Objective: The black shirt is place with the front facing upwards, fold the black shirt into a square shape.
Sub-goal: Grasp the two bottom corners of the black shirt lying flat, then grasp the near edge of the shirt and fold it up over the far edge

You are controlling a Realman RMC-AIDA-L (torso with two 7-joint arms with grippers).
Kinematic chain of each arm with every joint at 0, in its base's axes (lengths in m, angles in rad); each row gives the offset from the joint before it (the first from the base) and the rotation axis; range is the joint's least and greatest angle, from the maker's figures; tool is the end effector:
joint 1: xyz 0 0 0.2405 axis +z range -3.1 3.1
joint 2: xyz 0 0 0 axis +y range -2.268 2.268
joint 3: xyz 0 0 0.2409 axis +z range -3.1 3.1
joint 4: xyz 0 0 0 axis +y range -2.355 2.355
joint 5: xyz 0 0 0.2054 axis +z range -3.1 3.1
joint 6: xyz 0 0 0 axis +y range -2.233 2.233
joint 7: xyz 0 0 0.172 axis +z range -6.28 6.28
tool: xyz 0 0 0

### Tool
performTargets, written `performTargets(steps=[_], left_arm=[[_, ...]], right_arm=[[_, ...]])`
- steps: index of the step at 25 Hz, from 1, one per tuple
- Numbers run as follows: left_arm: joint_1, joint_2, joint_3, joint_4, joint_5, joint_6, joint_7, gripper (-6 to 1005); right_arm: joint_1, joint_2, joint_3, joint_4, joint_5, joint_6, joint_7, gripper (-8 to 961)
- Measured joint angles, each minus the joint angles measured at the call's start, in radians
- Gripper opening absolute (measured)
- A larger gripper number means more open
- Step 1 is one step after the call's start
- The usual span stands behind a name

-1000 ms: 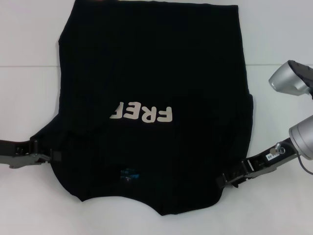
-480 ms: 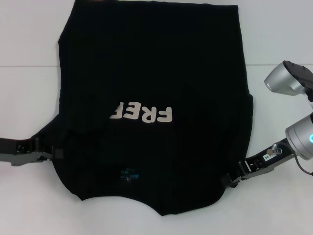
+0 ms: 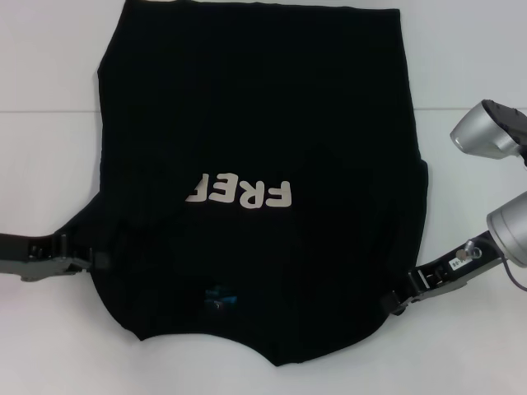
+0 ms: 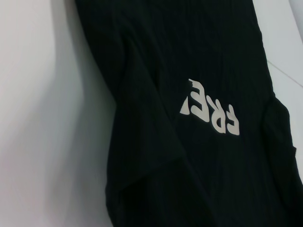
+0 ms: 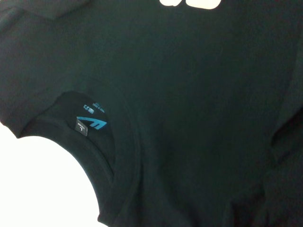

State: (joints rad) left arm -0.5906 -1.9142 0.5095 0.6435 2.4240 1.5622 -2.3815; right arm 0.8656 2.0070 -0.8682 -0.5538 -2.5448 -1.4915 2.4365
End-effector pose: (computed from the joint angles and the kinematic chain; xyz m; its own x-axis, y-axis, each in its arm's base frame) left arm -0.3077 0.3372 0.0424 0.1039 0.9420 0.3192 0.9940 -0.1094 -0.0009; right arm 0.2294 0.3592 -0.0413 0.4044 -0.9103 0.0880 -0.8990 -0.4134 -0.1448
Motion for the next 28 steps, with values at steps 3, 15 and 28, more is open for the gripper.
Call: performTargets(steps=[3,15,28], left_arm=[[0.0,0.004,0.004,-0.002,0.007,0.037,0.0,50],[0.02,0.04,0.016,-0.068,0.097,0.371,0.016,50],[0.07,0.003,0.059,-0.076,0.199,0.459,0.098,49]], right_arm=[[0.005,-0.013,0.0,0.0,0.0,-0.044,-0.023,69],[-0.042,-0.045,-0.051,-0.019,-0.019,-0.37,-0.248,63],[-0.097,0.018,-0.122,-0.01,-0.033,-0.441,-0.389,63]])
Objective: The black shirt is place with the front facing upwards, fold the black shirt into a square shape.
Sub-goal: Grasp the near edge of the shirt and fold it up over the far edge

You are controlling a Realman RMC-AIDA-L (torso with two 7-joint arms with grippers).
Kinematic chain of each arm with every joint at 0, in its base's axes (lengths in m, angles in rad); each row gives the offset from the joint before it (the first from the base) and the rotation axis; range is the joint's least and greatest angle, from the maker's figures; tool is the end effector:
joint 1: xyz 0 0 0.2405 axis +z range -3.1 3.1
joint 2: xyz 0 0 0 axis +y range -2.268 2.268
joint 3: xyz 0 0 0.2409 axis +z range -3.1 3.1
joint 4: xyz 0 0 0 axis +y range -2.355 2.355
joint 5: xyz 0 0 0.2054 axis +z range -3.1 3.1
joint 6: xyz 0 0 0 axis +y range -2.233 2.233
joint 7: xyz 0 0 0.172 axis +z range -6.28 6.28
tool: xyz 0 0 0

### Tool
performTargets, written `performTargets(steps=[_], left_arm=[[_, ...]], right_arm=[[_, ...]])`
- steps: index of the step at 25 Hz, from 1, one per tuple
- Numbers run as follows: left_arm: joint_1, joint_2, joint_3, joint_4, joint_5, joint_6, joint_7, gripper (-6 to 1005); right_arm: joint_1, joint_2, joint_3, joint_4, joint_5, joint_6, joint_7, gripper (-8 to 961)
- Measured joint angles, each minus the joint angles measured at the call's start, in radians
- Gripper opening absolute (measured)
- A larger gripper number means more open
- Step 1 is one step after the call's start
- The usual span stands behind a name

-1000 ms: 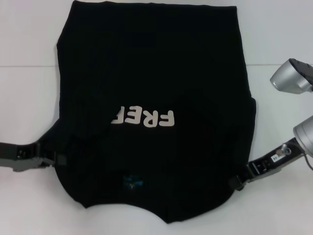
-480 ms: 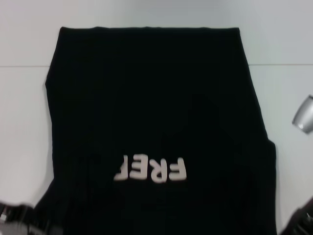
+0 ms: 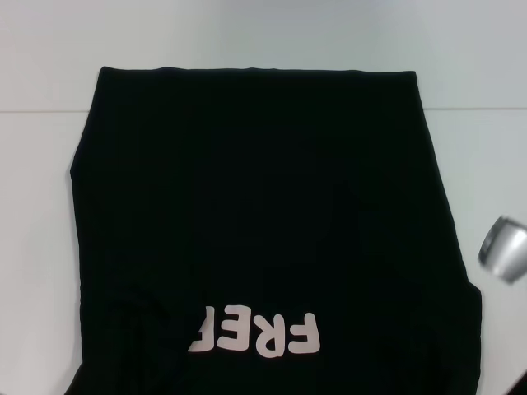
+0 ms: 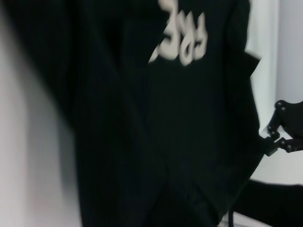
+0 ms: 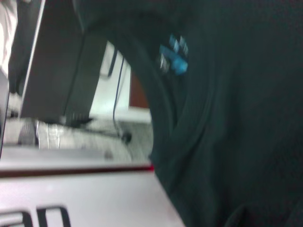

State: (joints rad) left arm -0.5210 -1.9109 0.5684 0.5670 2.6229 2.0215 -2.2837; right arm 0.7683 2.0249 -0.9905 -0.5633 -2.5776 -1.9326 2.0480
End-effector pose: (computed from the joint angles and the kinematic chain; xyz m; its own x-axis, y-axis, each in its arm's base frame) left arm -0.3029 0.2215 0.0260 0.1194 0.9701 -0.2111 0.9741 -0.0732 0.2141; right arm 0.2415 0.2550 -0.0339 0.6319 -0.6265 0.4562 -0.7676 -0.5872 0.2569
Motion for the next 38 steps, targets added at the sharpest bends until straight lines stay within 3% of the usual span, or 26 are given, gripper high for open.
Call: performTargets(steps=[4,5,7,11,14,18,21,27,38], left_arm=[[-0.037,0.006,-0.093,0.0,-0.055,-0.009,0.004,49],[-0.056,0.012,-0.169,0.0,-0.079,-0.026,-0.005,49],[-0.066,0.015,-0.216,0.0,-0.089,-0.043,-0.012,49],[-0.095,0.022,-0.382,-0.002,-0.138,-0.146,-0.039,48],[-0.099,0.023,-0.452,-0.024,-0.217,-0.275,-0.047,48],[-0.096,0.012,-0.471,-0.09,-0.335,-0.426,-0.009,48],[-0.107,-0.017,-0.468,-0.129,-0.415,-0.523,0.063,48],[-0.152,-0.071,-0.46,-0.133,-0.44,-0.708,0.16,49],[-0.209,-0.096,-0.462,-0.133,-0.45,-0.877,0.28,55]], right_arm=[[-0.002,-0.02,0.174,-0.001,0.002,0.03,0.002,63],[-0.003,-0.028,0.229,0.001,0.003,0.037,0.004,63],[-0.006,-0.047,0.341,0.005,0.01,0.056,0.014,63],[-0.025,-0.084,0.571,0.007,0.067,0.114,0.059,63],[-0.058,-0.096,0.667,0.008,0.169,0.178,0.077,62],[-0.102,-0.073,0.696,0.012,0.341,0.322,0.061,62],[-0.1,-0.045,0.689,0.041,0.399,0.432,0.003,62],[-0.042,-0.006,0.691,0.103,0.443,0.611,-0.161,62],[0.016,0.015,0.666,0.11,0.47,0.813,-0.245,62]])
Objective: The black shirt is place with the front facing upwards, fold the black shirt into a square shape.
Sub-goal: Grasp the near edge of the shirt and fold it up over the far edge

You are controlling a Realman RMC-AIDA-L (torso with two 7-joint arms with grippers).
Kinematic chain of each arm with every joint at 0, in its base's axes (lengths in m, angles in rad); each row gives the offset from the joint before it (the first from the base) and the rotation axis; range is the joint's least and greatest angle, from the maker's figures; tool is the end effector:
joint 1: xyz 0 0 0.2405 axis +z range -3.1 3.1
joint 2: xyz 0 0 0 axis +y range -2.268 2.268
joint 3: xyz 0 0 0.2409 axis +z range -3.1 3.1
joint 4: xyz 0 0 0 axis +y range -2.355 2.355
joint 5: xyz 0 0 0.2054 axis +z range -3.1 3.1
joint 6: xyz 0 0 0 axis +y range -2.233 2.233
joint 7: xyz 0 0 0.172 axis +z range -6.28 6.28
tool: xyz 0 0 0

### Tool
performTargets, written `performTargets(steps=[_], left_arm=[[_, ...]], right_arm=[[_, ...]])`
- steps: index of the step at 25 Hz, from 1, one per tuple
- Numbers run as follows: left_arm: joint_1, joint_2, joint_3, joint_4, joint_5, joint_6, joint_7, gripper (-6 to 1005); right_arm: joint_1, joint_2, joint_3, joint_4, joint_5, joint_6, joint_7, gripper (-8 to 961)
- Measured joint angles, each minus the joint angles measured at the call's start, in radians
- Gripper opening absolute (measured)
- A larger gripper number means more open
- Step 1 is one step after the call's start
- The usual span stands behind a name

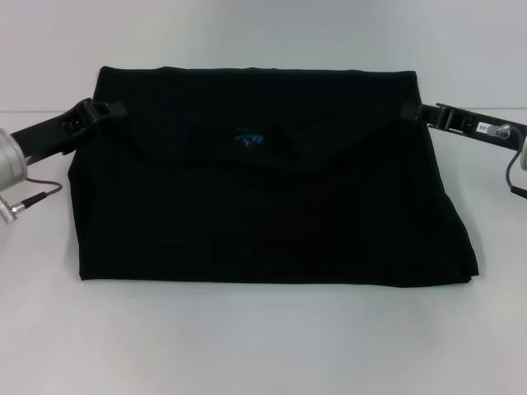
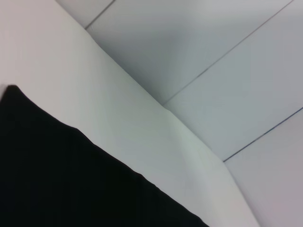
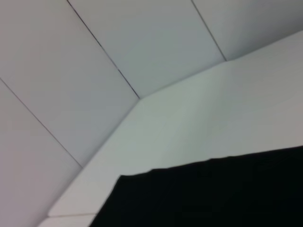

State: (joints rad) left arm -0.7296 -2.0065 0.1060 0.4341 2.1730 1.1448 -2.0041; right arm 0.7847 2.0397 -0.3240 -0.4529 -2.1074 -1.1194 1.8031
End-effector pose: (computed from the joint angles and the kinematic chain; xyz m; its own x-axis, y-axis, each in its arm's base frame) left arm -0.2764 0.4244 0.0371 0.0394 0.5916 0.8053 0.9803 -0.1791 0.0836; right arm 0.2345 0.4355 0.0079 0.3754 -0.5759 -0.7262 -0.8954 -0.4278 -0.1236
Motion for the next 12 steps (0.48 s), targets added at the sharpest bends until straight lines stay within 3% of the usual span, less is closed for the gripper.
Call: performTargets(steps=[7,12], left_arm=[[-0.018,-0.042,0.014,-0.001,-0.003,-0.126,0.065,58],[-0.021,-0.063,0.029,-0.006,-0.005,-0.199,0.078,61]], right_arm=[[0.014,0.049,-0.093,0.006,0.0,0.189,-0.021,74],[0.029,0.053,-0.117,0.042,0.008,0.269,-0.055,129]])
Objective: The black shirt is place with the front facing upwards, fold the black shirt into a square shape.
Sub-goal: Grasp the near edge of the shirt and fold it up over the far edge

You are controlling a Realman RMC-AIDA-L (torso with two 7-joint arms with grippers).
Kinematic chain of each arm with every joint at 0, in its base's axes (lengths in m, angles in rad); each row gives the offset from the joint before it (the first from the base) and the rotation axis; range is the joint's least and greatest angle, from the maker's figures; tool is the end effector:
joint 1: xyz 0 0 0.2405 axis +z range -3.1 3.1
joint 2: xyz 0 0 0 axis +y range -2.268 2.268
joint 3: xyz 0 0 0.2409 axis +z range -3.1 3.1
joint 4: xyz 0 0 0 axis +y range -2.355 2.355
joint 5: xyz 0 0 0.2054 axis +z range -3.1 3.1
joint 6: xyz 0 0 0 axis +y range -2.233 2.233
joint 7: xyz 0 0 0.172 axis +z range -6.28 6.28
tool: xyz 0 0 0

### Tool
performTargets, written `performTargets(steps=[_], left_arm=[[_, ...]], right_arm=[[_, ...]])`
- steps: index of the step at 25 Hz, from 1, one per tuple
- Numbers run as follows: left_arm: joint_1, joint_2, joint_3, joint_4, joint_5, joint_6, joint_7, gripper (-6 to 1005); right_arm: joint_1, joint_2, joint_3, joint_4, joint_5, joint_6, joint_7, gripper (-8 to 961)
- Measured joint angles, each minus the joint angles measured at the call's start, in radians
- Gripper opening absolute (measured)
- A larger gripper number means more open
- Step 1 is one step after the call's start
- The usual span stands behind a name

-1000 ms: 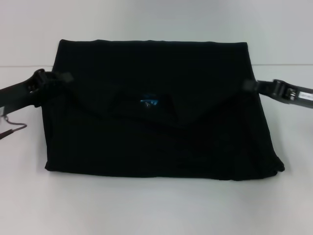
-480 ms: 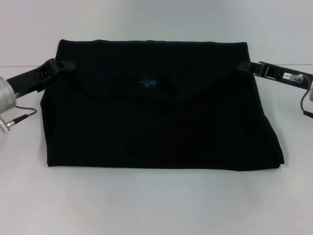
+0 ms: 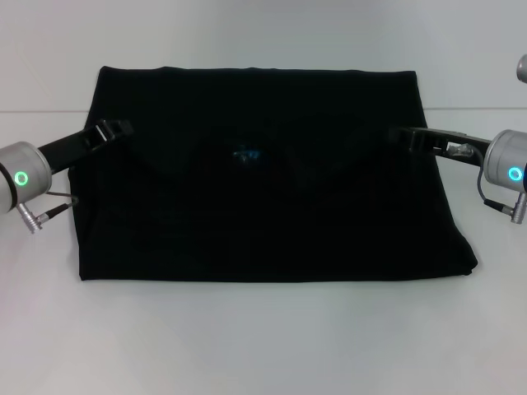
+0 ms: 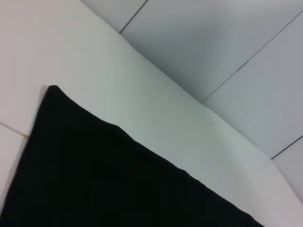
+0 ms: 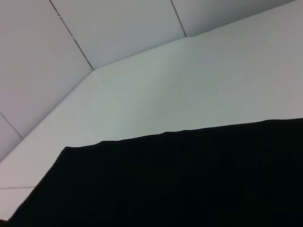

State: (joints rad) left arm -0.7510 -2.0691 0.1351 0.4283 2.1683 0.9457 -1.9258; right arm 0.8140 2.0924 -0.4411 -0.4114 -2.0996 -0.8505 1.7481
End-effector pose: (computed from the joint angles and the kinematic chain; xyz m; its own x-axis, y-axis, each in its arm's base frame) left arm -0.2852 0.4328 0.0116 0.0969 0.5673 0.8178 0.9932 -0.1089 -0.0422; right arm 0.2431 0.4466 -0.0264 0.4632 -0.5821 -0.6683 -0.8834 -0.3638 -0.2954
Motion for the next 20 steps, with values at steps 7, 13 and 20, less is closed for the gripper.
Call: performTargets(steps=[7,13,20], left_arm=[[0.012,-0.009,-0.006,-0.007,-0.023,-0.025,0.018,138],[0.072,0.029,-0.006,-0.016,-0.029,0.072,-0.013,290],[0.159,0.125,0.099,-0.011,-0.016,0.287,-0.115,538]], right_arm=[[-0.007,-0.001,-0.001,0.038,0.081,0.015,-0.143,206],[-0.045,-0.009,0.009,0.011,0.094,-0.071,-0.144,351],[-0.121,-0.035,-0.004,-0.03,0.149,-0.326,-0.23,660]])
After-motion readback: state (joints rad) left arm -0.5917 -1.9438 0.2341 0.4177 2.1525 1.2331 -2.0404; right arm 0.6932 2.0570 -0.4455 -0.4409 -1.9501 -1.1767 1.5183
